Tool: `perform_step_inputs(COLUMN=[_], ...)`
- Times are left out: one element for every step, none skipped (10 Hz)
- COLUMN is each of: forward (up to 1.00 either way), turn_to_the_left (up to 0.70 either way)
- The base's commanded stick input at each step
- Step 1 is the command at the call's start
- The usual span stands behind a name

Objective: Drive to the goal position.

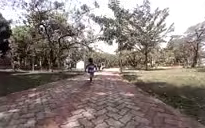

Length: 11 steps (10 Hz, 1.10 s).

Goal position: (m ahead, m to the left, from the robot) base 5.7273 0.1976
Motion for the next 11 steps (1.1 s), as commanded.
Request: perform_step_inputs(forward=[0.70, 0.70, 0.70, 0.70, 0.70, 0.70, 0.70, 0.70, 0.70, 0.70, 0.70], turn_to_the_left=[0.00, 0.00, 0.00, 0.00, 0.00, 0.00, 0.00, 0.00, 0.00, 0.00, 0.00])
